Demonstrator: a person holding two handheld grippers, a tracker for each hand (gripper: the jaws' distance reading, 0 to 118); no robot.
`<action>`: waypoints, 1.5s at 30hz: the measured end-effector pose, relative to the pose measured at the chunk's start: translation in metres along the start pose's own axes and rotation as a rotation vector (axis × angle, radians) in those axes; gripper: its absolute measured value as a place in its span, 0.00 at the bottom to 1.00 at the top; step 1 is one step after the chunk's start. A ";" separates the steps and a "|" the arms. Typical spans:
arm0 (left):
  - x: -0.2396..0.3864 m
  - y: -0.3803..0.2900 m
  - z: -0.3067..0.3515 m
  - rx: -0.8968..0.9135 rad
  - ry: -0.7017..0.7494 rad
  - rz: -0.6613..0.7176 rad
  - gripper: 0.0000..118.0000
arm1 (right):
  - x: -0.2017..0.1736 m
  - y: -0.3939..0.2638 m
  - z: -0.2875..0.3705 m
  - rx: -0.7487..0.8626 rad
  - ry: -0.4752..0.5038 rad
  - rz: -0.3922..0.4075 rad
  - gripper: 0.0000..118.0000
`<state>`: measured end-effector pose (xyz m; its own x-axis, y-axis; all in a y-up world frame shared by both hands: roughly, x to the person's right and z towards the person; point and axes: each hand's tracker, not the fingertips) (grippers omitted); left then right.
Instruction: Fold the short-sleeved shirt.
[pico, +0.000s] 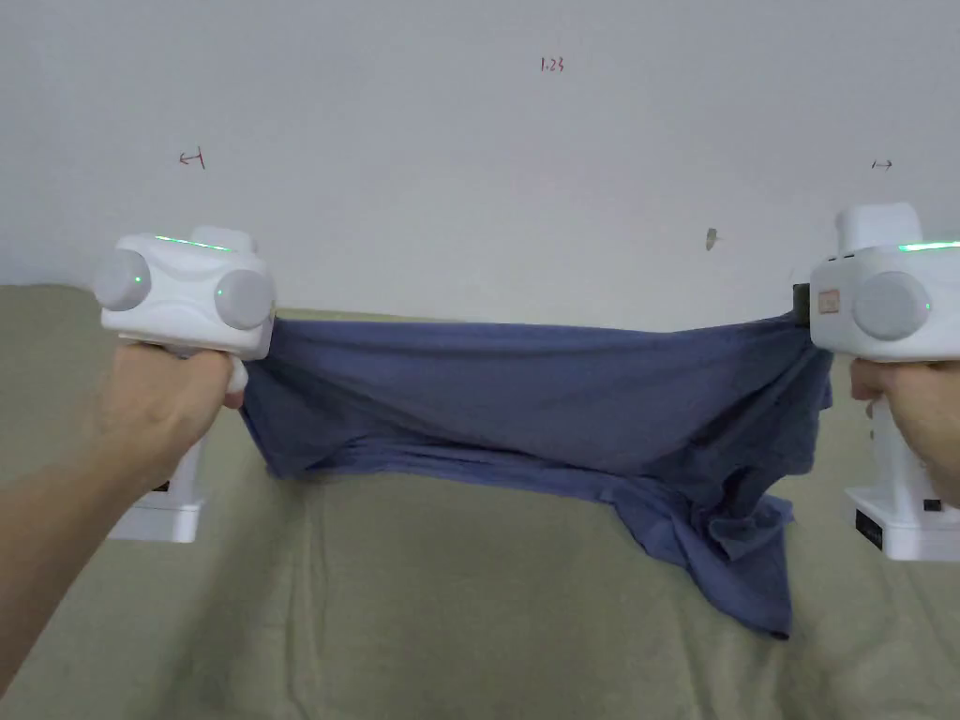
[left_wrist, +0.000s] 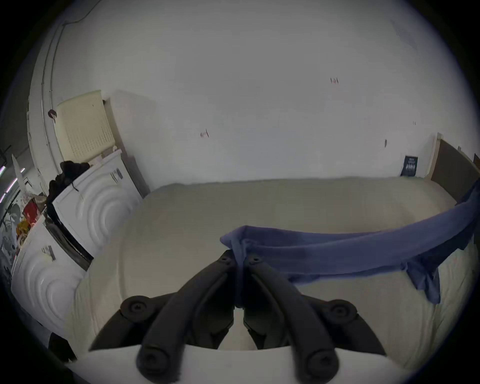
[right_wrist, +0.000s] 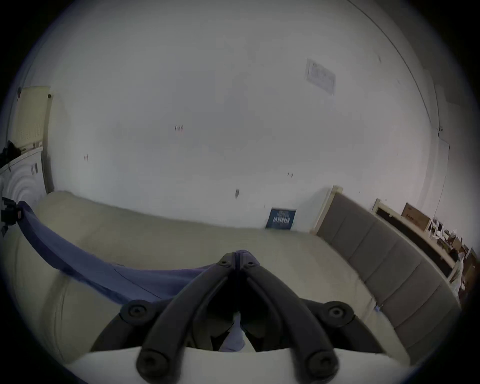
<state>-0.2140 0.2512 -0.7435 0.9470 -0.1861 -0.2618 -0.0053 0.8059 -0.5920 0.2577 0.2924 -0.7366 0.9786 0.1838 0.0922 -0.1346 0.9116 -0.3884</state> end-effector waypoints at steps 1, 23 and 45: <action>-0.003 -0.011 0.011 -0.006 -0.010 0.004 0.04 | 0.001 -0.009 0.006 -0.017 0.020 -0.002 0.01; -0.084 -0.296 0.263 -0.155 -0.196 -0.038 0.04 | 0.062 -0.253 0.321 -0.230 0.173 0.059 0.01; -0.117 -0.396 0.302 -0.244 -0.261 -0.014 0.04 | 0.070 -0.370 0.369 -0.460 0.219 0.020 0.01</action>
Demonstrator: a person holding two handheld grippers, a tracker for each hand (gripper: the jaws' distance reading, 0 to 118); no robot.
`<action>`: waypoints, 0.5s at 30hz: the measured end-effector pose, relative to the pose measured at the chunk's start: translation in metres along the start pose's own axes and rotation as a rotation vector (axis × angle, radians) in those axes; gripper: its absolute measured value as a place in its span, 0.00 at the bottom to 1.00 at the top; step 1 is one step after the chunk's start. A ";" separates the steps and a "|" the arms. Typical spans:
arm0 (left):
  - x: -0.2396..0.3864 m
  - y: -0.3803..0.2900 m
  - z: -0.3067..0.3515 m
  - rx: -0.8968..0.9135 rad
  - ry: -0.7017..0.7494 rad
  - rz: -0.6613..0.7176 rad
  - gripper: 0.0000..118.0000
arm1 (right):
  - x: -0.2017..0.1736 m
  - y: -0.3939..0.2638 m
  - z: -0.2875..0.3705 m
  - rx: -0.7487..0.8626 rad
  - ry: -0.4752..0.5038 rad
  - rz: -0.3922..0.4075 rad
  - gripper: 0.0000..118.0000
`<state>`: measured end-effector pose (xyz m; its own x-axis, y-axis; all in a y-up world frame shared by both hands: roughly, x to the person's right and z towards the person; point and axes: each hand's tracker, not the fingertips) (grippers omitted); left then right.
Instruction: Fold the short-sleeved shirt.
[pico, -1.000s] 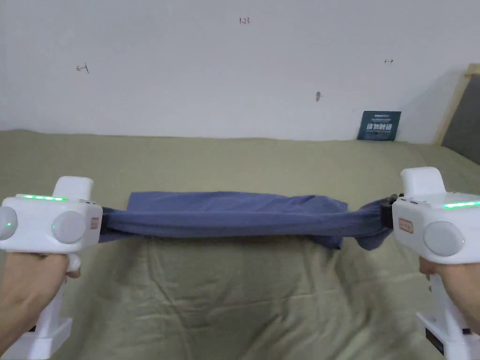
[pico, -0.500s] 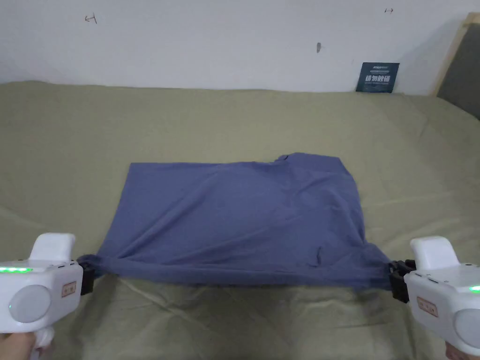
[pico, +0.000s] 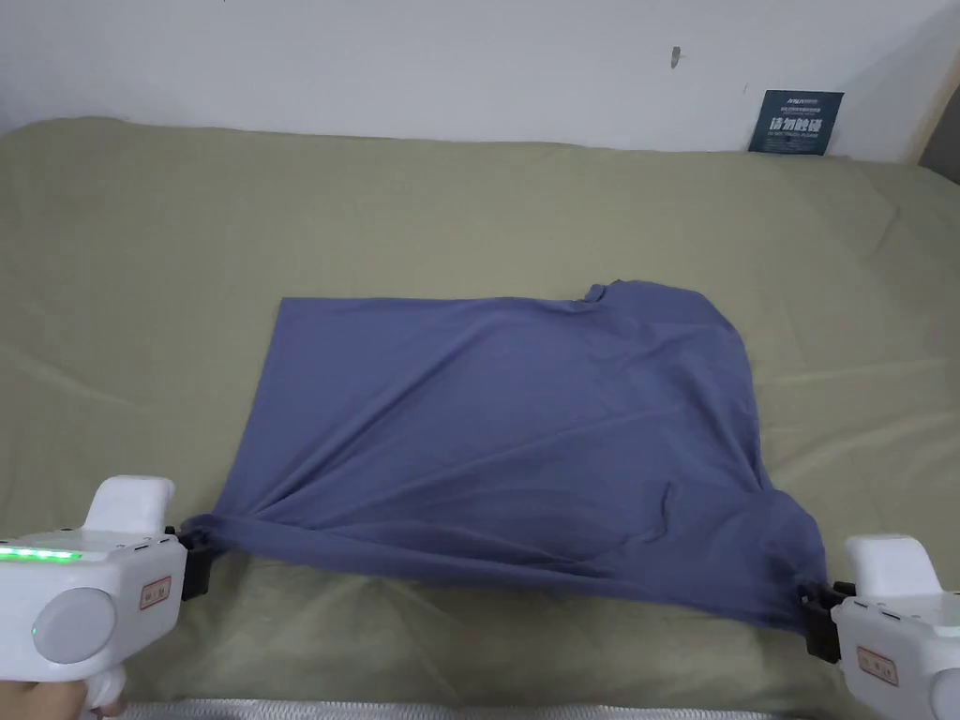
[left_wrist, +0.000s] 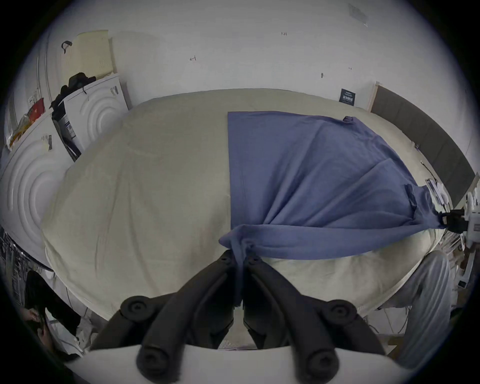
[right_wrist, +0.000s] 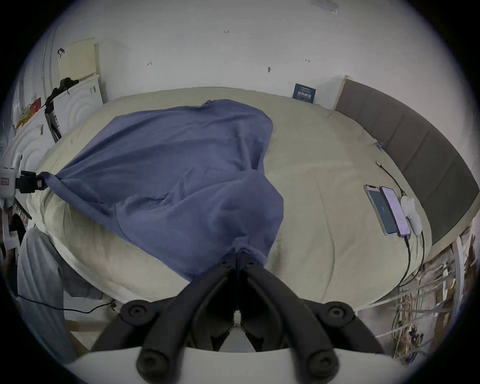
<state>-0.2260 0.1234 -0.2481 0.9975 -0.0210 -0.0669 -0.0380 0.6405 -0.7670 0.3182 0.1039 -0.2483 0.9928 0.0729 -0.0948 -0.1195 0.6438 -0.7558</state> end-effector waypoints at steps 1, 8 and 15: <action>0.000 0.000 0.000 0.000 -0.003 0.004 0.04 | 0.001 -0.001 -0.002 -0.003 0.000 -0.006 0.01; 0.000 -0.005 0.002 -0.011 -0.032 0.038 0.18 | 0.007 -0.001 -0.004 -0.022 0.029 -0.045 0.02; -0.002 -0.010 0.016 0.012 -0.031 0.038 0.98 | 0.009 -0.005 0.007 -0.025 0.051 -0.114 0.89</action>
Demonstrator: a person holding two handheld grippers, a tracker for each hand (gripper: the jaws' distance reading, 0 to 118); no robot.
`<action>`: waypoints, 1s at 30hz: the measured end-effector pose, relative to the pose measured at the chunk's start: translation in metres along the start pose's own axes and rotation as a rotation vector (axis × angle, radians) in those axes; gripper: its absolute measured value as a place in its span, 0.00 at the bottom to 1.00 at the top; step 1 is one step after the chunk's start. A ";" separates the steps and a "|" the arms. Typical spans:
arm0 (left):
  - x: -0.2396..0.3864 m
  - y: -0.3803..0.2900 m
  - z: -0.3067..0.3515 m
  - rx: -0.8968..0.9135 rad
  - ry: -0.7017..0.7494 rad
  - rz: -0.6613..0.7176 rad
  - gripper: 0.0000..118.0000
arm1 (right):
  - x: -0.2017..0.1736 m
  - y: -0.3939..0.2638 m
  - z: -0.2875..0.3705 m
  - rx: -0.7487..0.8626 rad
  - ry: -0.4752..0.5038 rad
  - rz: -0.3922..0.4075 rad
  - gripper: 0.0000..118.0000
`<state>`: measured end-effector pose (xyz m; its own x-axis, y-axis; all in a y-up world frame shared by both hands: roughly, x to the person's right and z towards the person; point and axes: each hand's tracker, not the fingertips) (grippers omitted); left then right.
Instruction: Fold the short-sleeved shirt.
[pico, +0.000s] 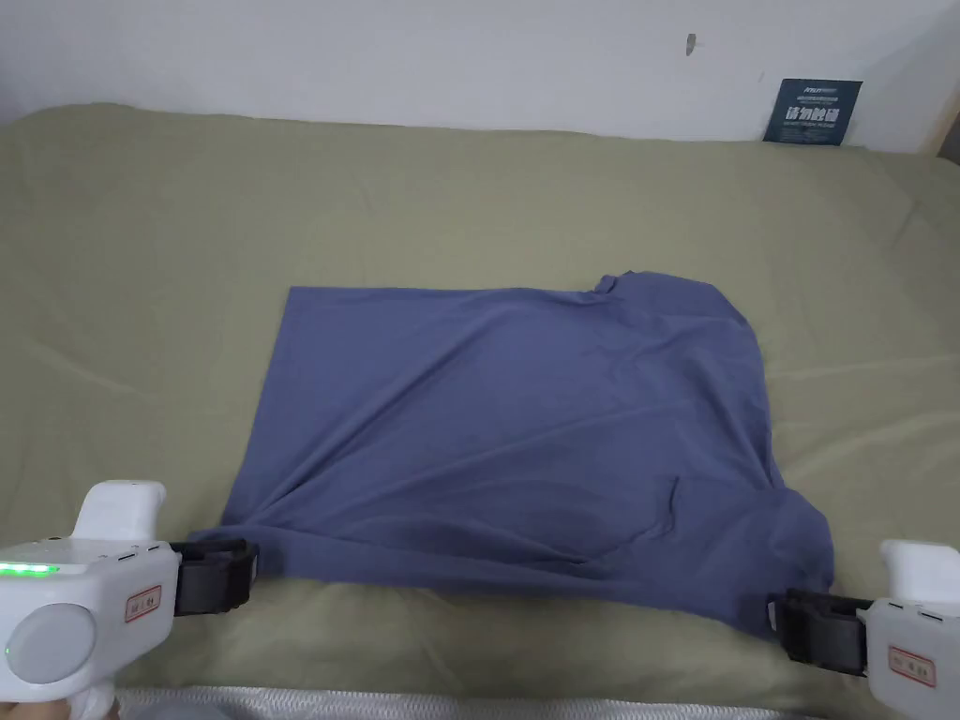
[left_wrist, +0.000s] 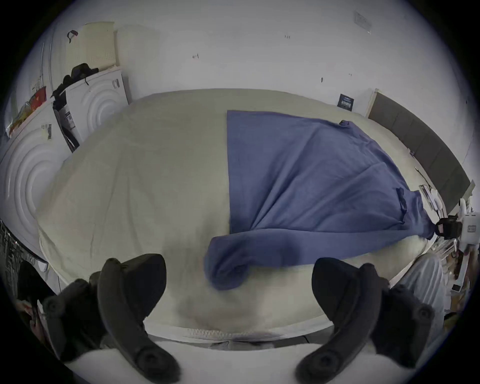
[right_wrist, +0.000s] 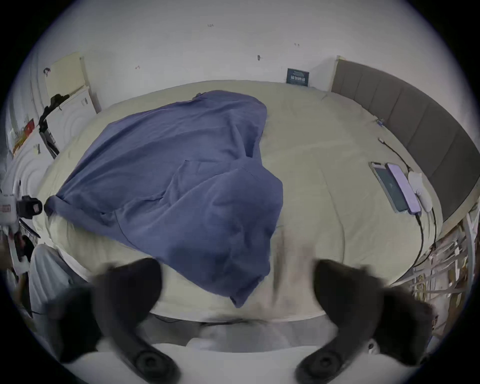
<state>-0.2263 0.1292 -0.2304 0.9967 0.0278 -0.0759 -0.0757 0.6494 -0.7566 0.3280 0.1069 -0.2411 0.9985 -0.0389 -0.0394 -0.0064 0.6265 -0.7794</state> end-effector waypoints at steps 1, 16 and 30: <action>-0.001 -0.001 0.004 0.001 -0.004 0.005 0.96 | 0.000 -0.001 0.002 -0.001 0.002 -0.005 0.85; 0.007 -0.011 0.023 -0.033 -0.024 0.004 0.00 | -0.016 -0.012 0.039 0.101 -0.033 0.001 0.00; -0.006 0.015 -0.026 -0.146 -0.027 0.053 0.80 | -0.004 -0.004 0.022 0.064 -0.025 -0.031 0.00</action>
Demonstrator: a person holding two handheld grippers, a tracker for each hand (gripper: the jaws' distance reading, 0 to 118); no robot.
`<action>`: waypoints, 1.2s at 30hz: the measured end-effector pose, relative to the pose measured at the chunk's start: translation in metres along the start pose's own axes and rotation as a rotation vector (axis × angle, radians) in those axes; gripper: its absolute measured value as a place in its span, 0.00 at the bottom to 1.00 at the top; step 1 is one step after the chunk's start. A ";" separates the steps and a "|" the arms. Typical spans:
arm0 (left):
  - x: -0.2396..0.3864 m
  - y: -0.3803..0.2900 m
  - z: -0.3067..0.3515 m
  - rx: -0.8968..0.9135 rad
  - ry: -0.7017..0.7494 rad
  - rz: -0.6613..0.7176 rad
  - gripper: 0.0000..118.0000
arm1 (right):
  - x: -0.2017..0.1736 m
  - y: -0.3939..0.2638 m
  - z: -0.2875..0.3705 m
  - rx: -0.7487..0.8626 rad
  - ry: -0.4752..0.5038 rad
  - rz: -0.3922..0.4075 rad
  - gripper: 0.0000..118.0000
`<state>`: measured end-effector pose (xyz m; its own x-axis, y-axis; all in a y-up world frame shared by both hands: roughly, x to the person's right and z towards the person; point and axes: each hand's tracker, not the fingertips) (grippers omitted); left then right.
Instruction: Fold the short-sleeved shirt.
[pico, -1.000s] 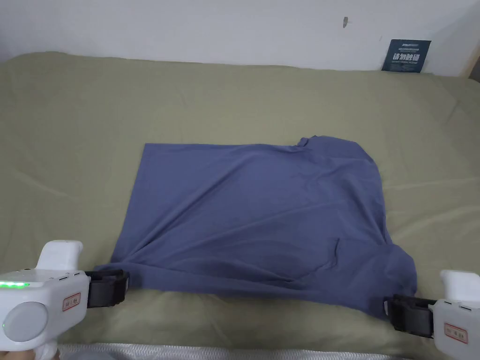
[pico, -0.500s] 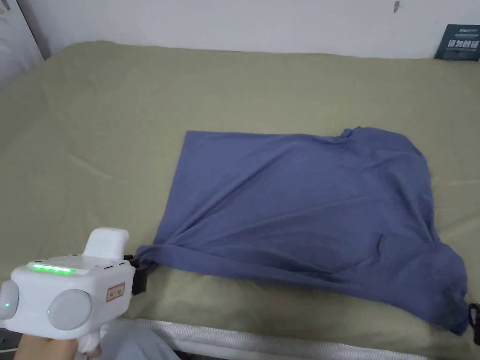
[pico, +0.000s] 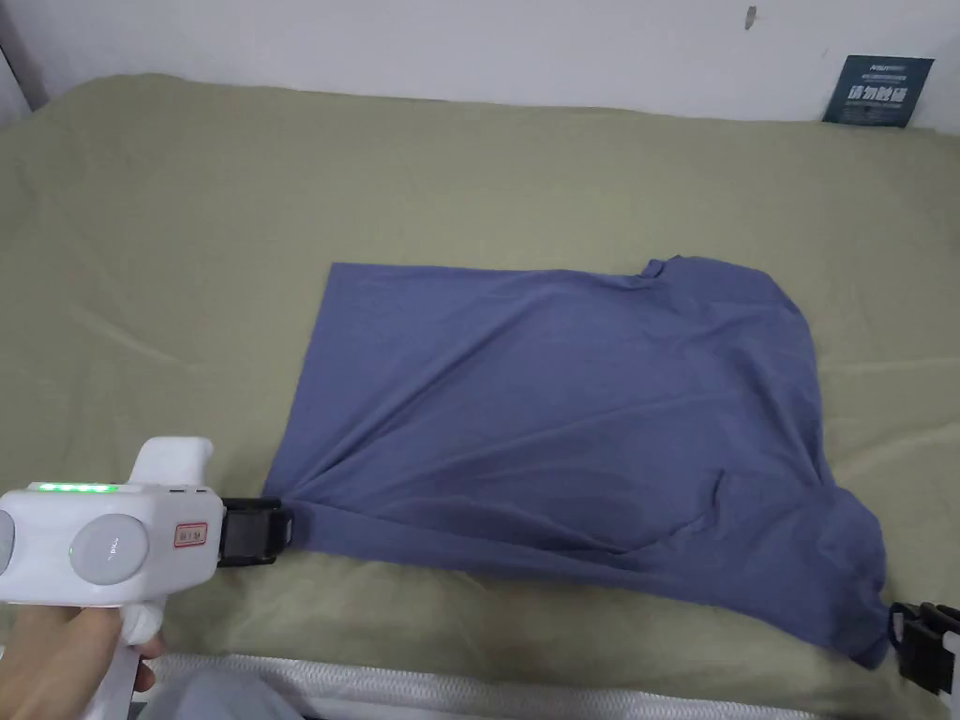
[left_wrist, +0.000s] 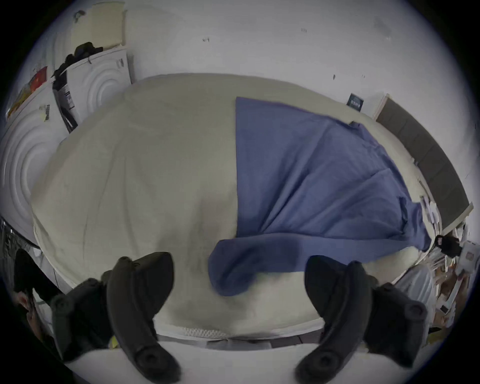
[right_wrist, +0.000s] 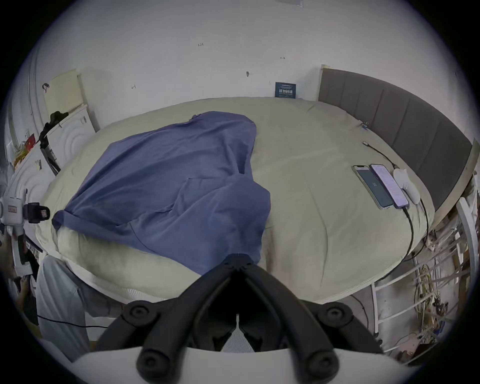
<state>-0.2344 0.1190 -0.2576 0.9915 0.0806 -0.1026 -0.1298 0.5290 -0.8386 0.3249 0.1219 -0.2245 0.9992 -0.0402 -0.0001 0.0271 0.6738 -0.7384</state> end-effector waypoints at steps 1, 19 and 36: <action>0.002 -0.001 0.000 0.012 0.008 0.003 0.66 | 0.000 0.000 -0.002 -0.003 -0.003 0.004 0.00; -0.001 0.000 0.007 0.018 0.007 -0.012 0.03 | -0.004 0.002 -0.050 -0.149 -0.003 0.111 0.03; 0.008 0.102 0.003 0.117 -0.019 -0.021 0.03 | -0.008 0.150 -0.062 0.058 -0.026 0.121 0.02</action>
<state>-0.2396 0.1761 -0.3422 0.9937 0.0840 -0.0739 -0.1103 0.6253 -0.7725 0.3193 0.1776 -0.3765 0.9956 0.0627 -0.0692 -0.0932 0.7140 -0.6939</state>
